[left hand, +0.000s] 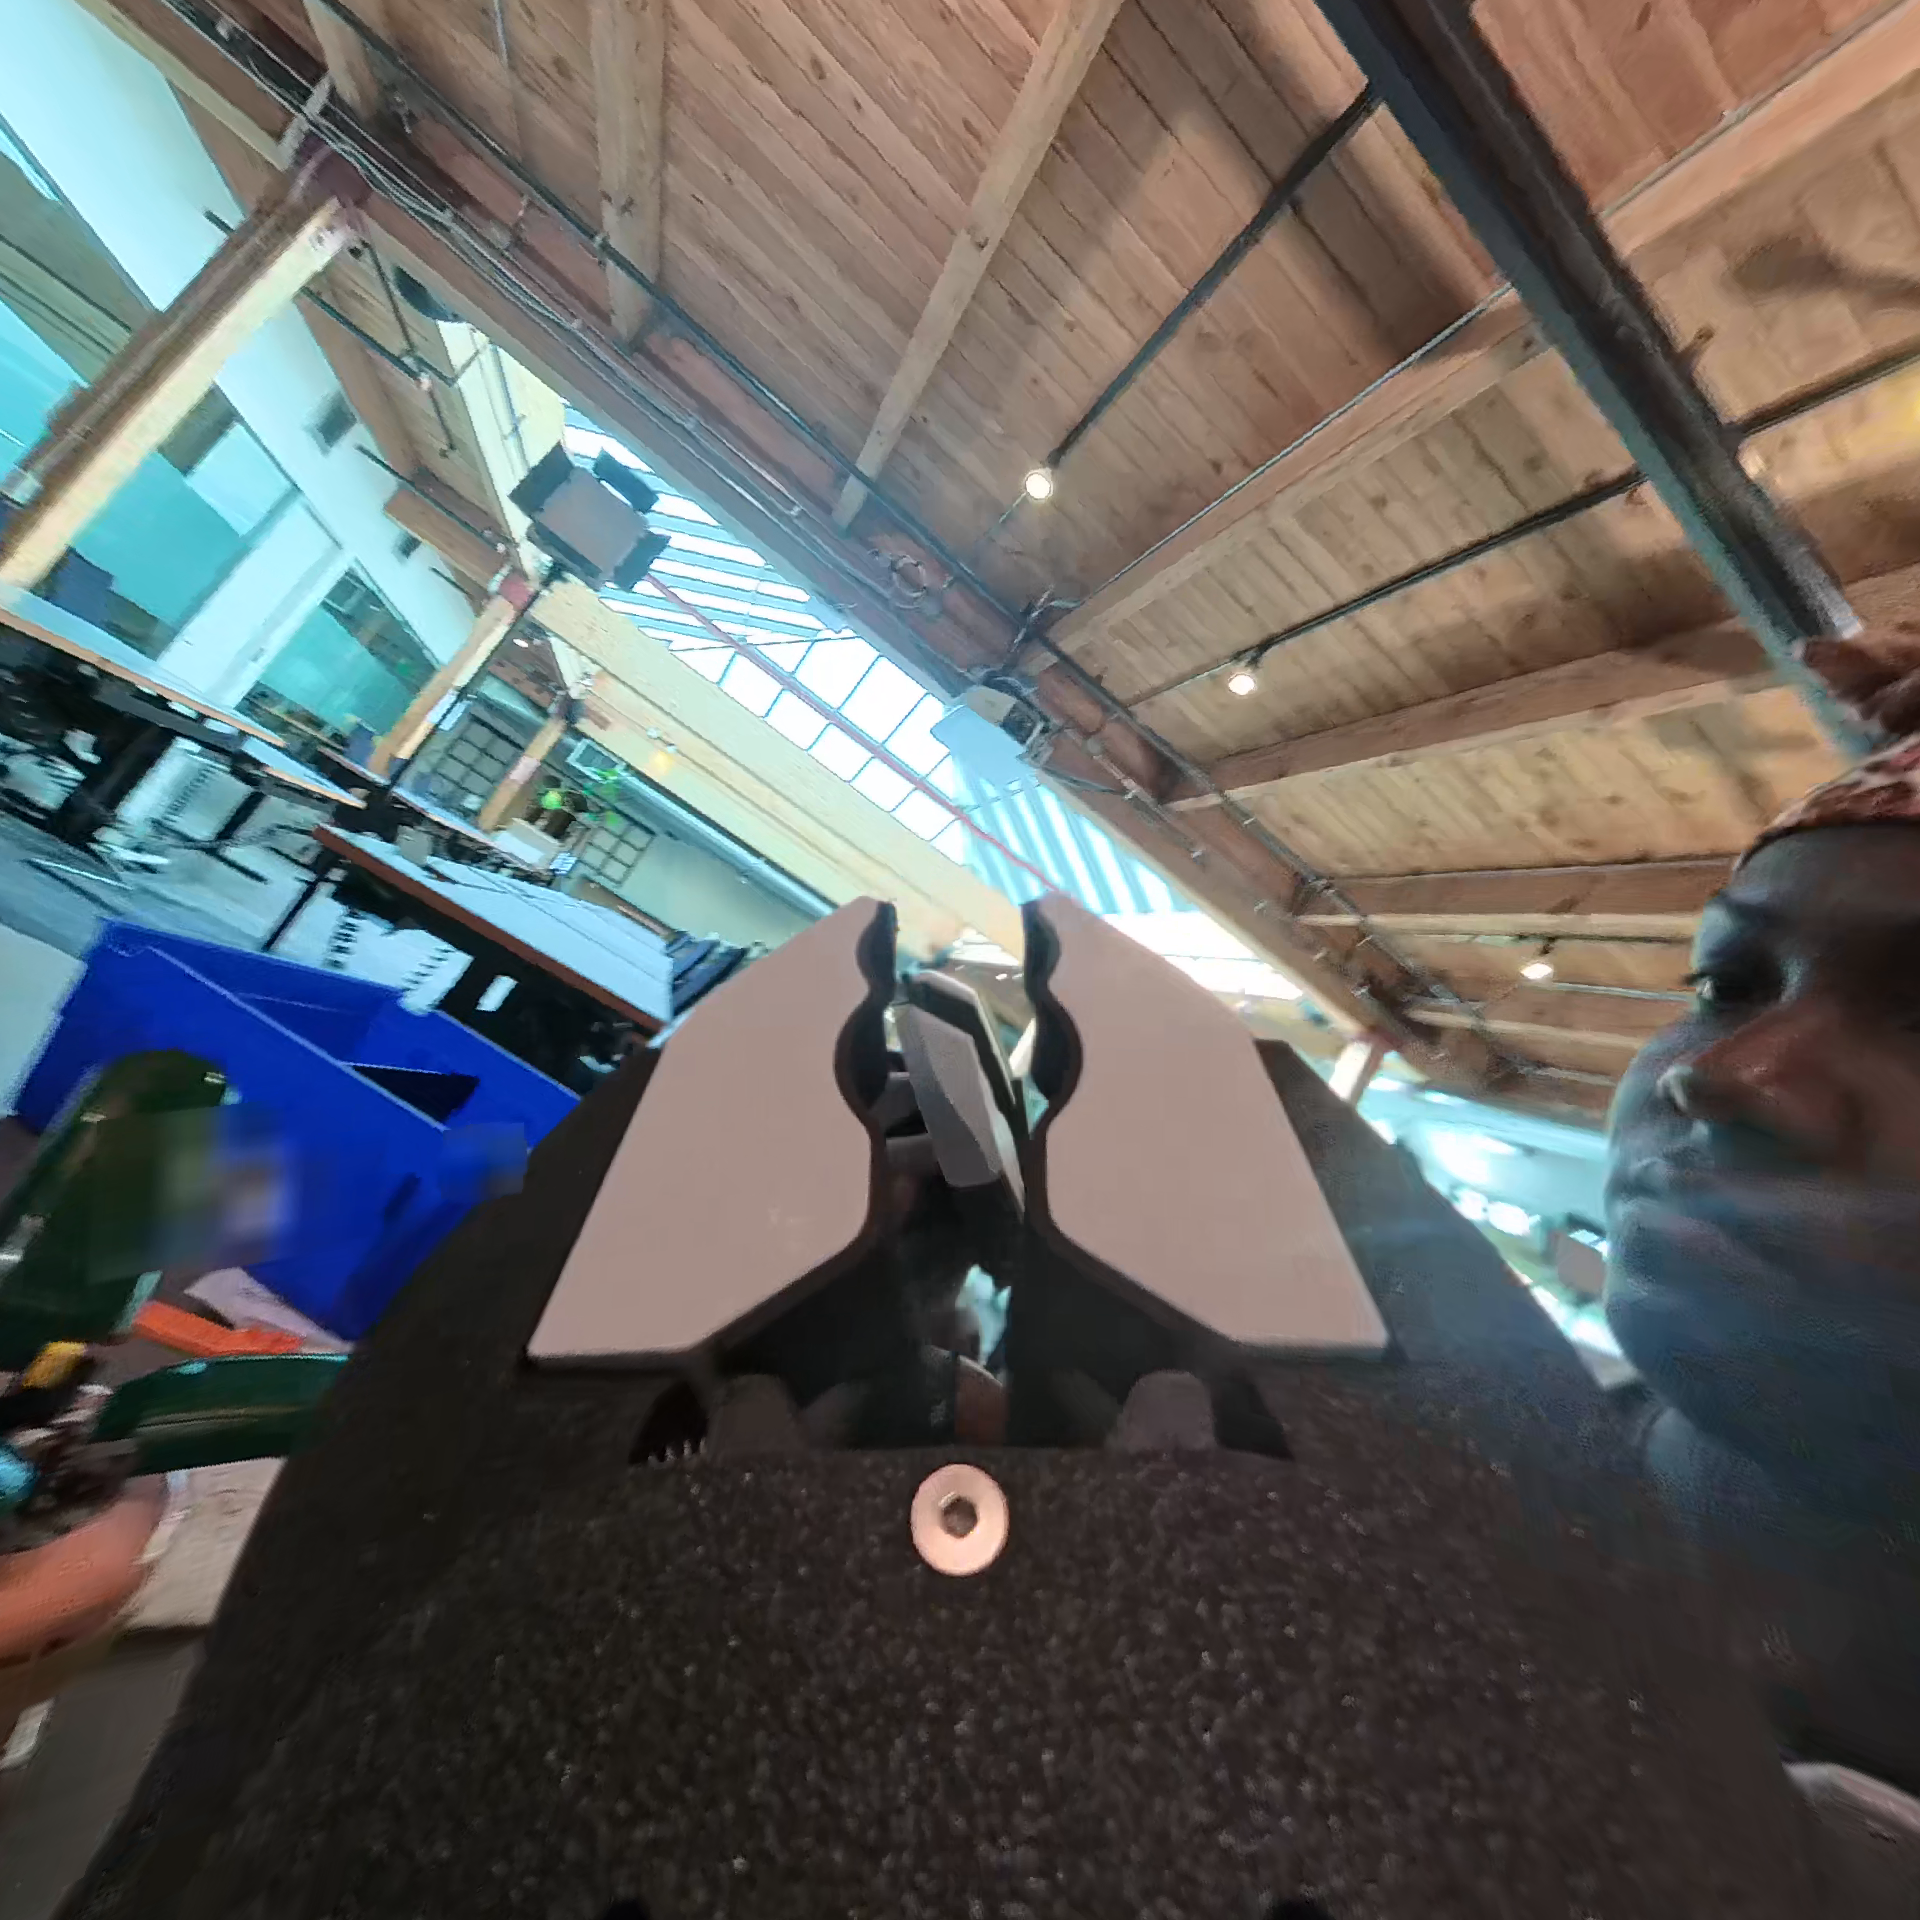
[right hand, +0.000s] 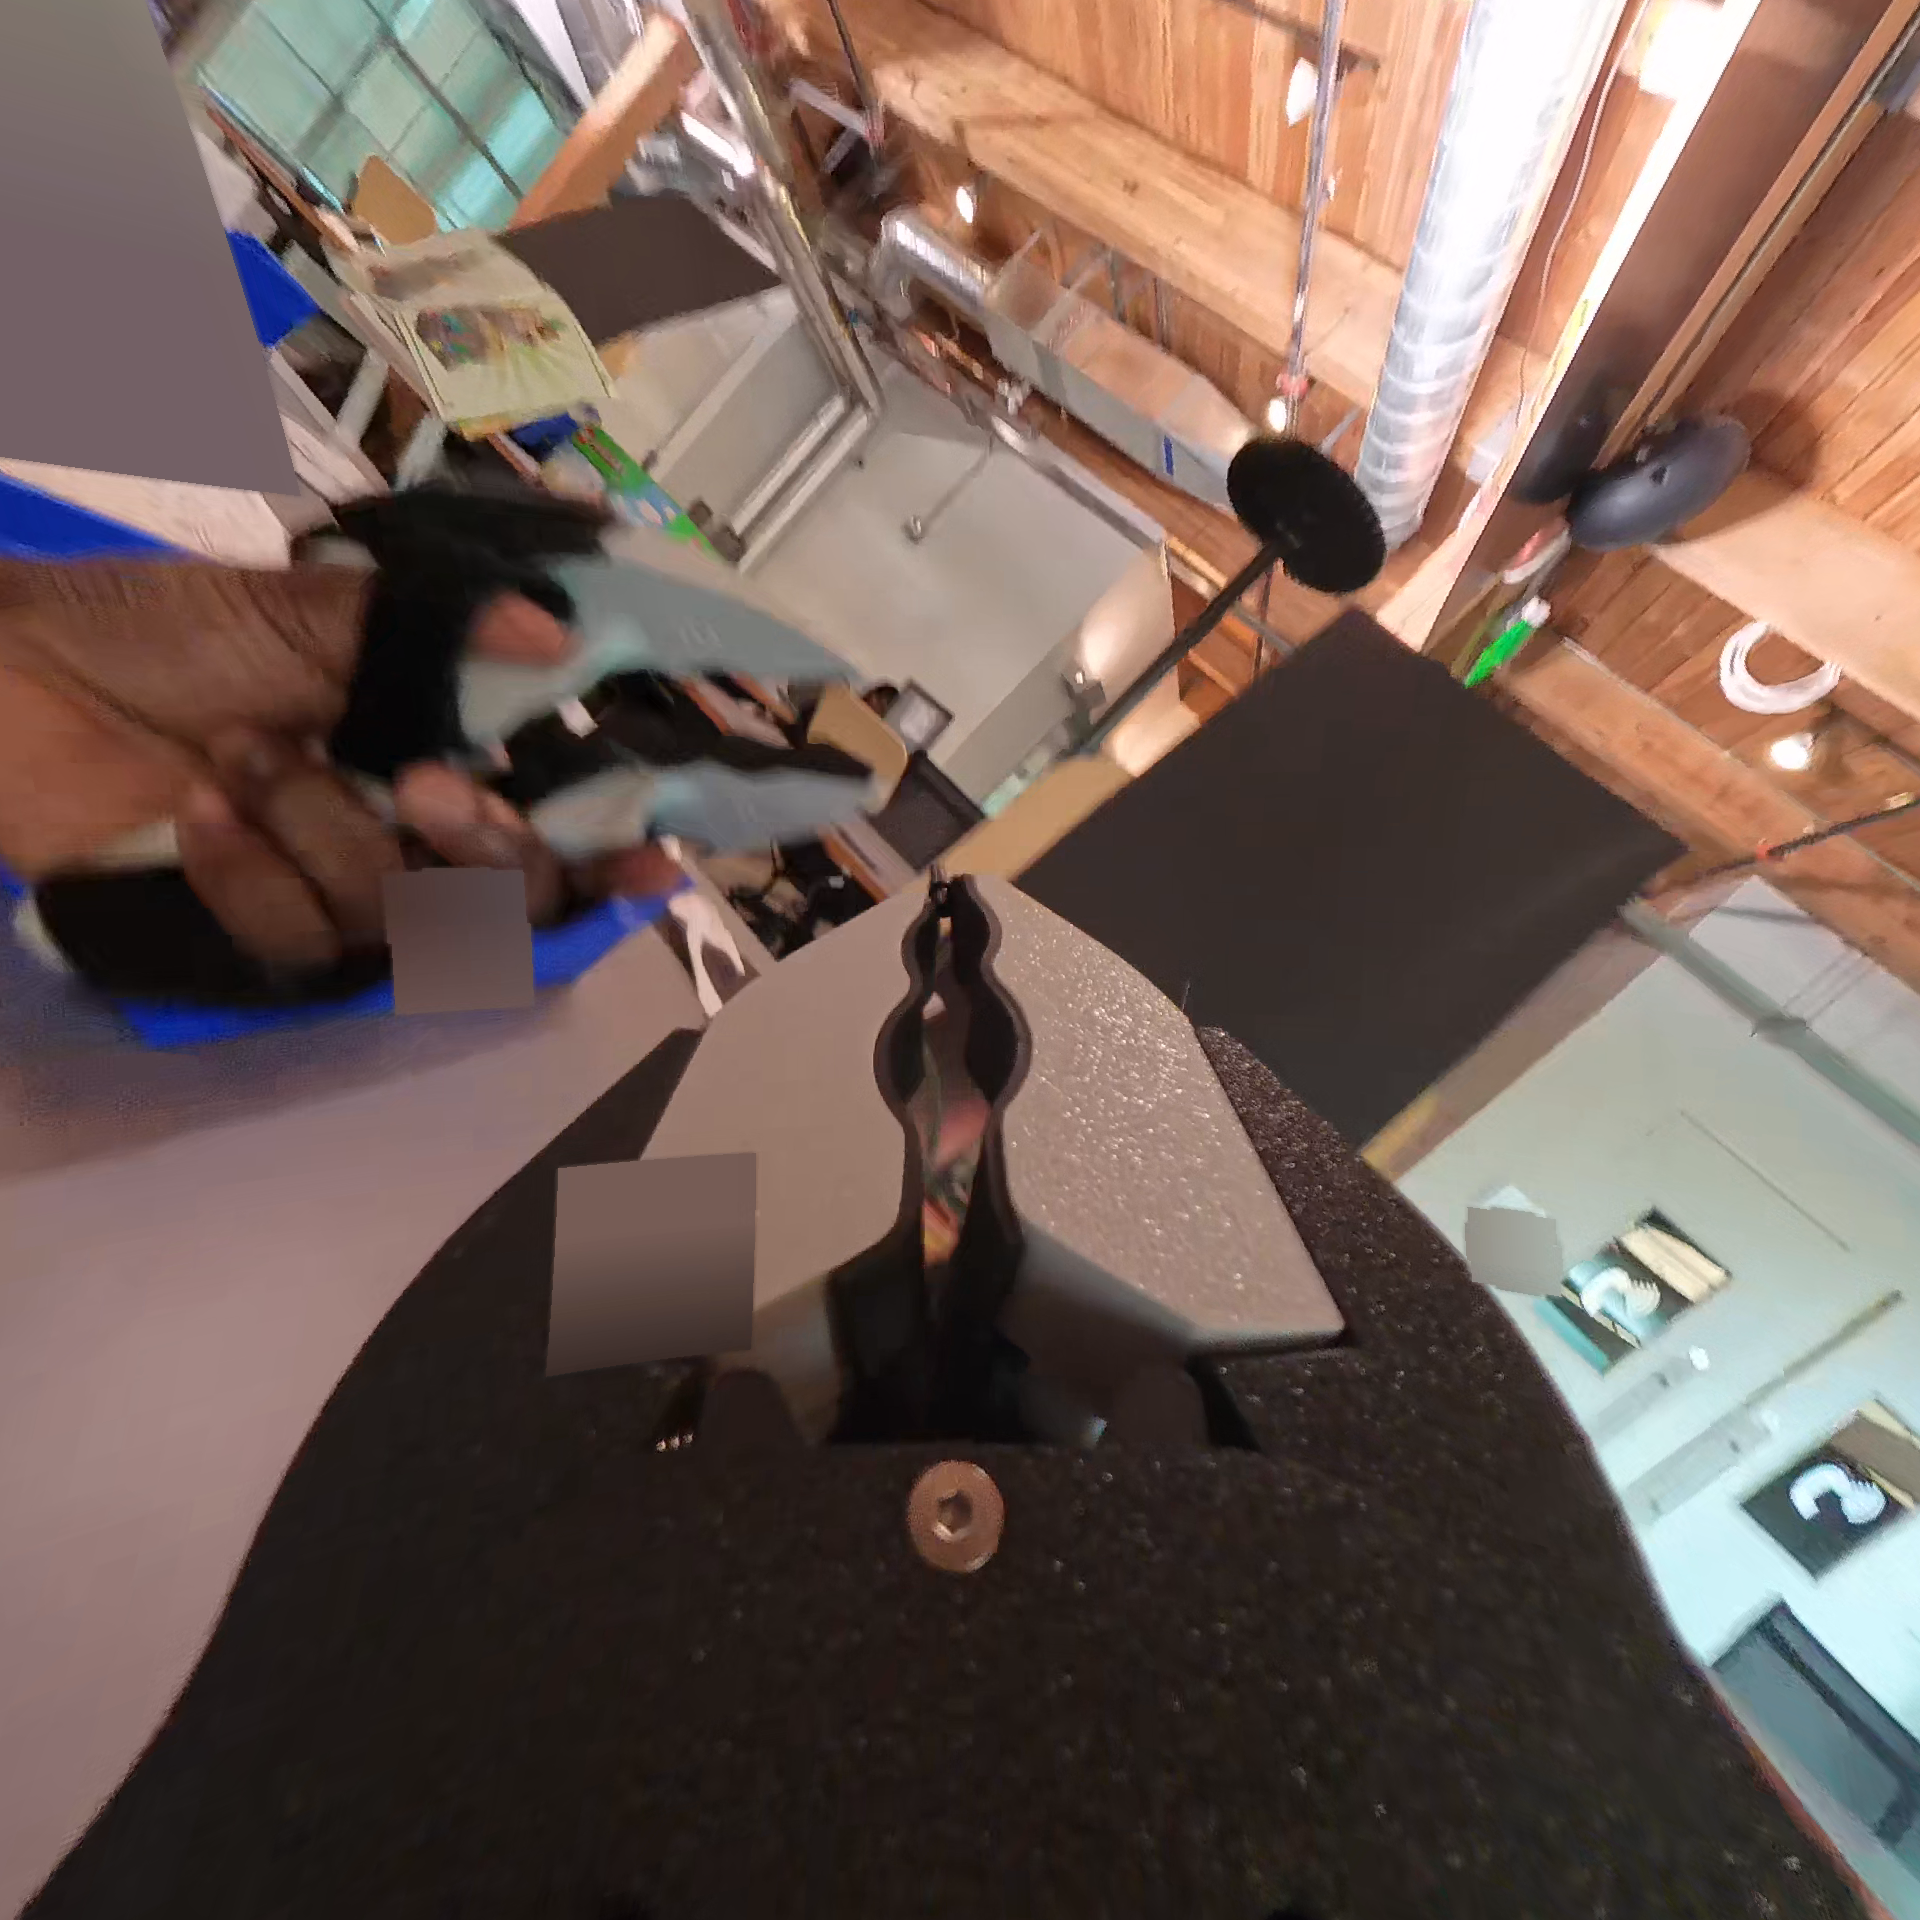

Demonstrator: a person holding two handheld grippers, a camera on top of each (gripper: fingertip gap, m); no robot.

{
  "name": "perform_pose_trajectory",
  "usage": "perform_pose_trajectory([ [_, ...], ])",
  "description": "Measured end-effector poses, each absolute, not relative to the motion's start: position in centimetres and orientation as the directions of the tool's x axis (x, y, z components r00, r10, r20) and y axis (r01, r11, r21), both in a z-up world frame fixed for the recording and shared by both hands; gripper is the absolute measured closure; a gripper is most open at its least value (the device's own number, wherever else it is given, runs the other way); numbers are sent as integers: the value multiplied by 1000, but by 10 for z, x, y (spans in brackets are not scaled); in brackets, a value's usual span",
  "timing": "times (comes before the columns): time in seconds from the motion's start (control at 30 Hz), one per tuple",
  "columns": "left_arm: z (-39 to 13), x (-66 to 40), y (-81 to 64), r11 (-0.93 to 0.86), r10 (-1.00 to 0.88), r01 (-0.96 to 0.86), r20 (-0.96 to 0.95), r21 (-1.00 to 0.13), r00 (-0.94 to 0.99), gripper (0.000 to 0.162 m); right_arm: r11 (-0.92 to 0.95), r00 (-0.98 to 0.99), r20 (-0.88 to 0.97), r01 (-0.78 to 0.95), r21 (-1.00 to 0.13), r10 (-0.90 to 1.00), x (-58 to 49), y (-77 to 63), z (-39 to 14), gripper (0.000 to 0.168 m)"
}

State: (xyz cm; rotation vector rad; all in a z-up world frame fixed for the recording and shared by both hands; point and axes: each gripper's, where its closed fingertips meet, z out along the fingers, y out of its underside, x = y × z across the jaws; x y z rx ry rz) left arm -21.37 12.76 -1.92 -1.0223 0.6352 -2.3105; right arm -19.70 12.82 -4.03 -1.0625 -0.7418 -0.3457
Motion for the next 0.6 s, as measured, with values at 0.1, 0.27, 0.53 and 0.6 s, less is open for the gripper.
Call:
perform_pose_trajectory([
  [0.1,-14,-229,134,-620,-760,315,449,-719,-471,135,279,711,698,654,-703,91,-123,107,-51,166],
  [0.27,-6,-256,149,-321,-945,375,265,-870,-195,135,-282,757,579,652,-704,305,17,64,-118,166],
  [0.53,-4,-258,142,-258,-964,357,212,-898,-163,135,-481,700,502,714,-508,508,68,61,-197,163],
  [0.6,-6,-256,142,-271,-959,355,221,-895,-177,135,-487,698,494,716,-500,519,69,64,-201,157],
])
